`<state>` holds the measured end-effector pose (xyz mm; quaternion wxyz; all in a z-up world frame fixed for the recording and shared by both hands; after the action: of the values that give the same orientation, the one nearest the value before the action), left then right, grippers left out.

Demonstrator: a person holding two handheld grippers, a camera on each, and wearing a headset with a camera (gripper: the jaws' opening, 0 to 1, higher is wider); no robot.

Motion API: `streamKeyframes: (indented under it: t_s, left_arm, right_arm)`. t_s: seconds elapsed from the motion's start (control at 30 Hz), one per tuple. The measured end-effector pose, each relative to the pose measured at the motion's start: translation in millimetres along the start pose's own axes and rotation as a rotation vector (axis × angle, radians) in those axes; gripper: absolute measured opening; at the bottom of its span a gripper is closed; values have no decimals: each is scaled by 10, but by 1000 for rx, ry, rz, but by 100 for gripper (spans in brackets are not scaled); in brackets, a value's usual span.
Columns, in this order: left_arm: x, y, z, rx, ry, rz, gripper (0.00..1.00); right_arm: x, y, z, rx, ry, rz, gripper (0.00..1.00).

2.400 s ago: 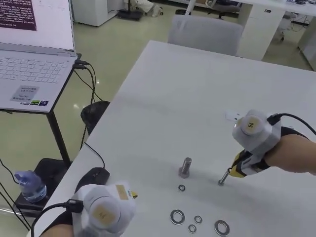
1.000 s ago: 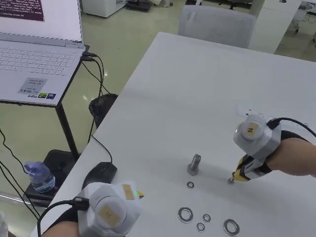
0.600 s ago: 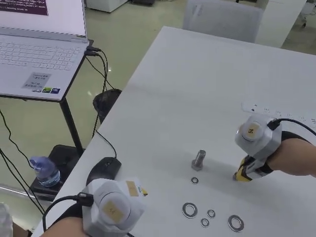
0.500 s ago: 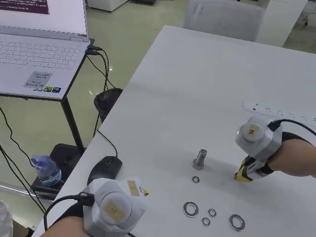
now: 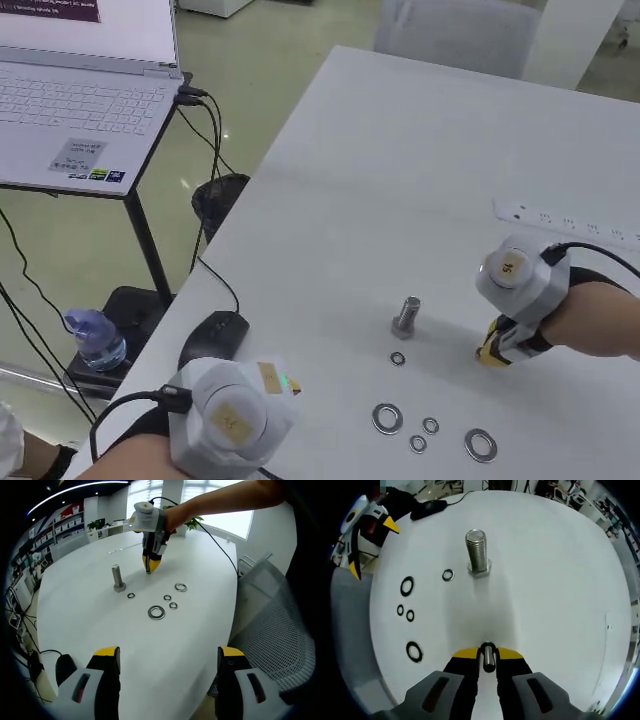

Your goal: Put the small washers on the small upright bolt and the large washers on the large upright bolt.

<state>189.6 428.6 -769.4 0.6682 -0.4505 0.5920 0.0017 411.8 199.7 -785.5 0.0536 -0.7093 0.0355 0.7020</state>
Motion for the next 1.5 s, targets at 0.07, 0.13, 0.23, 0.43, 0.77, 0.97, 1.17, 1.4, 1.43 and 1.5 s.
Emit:
streamKeyframes:
  t_s: [0.07, 0.13, 0.23, 0.43, 0.77, 0.97, 1.17, 1.4, 1.43, 1.5]
  left_arm:
    - [4, 2, 0, 5, 0, 2, 79]
    - [5, -3, 1, 5, 2, 2, 79]
    - [-2, -13, 4, 3, -1, -4, 79]
    - [-16, -16, 8, 3, -4, -5, 79]
    - [-22, -36, 4, 8, -5, -9, 79]
    - [-43, -67, 2, 8, -7, -21, 79]
    - [-52, -95, -6, 21, -7, -26, 80]
    - [-66, -121, 4, 25, -9, -25, 80]
    - [-71, -124, 6, 26, -10, -24, 79]
    - [-77, -130, 8, 29, -12, -25, 79]
  right_arm:
    - [2, -1, -2, -3, 0, 1, 13]
    - [-2, -6, 5, 0, -1, 3, 13]
    - [-5, -11, 9, -2, 1, 3, 14]
    - [-5, -18, -3, -3, 3, 3, 14]
    - [-40, 10, -10, 3, -7, -10, 26]
    - [-145, 4, -29, -17, 9, -24, 29]
    - [-278, -78, -20, -42, 19, -46, 30]
    - [-387, -205, 36, -78, 21, -73, 30]
    - [-399, -217, 45, -83, 22, -75, 30]
    - [-420, -241, 56, -89, 22, -82, 30]
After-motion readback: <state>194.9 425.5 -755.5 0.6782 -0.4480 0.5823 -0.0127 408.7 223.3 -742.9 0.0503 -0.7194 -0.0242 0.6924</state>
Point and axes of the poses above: the centre of the closed fingertips' face, and the gripper's own axes: x roughly forward along the fingers, z roughly to its left, y roughly out of its underside, the point moved 9 cm from there along -x, roughly backward along the fingers, and after that the axes turned 8 degrees about z, right-handed, at the moved point
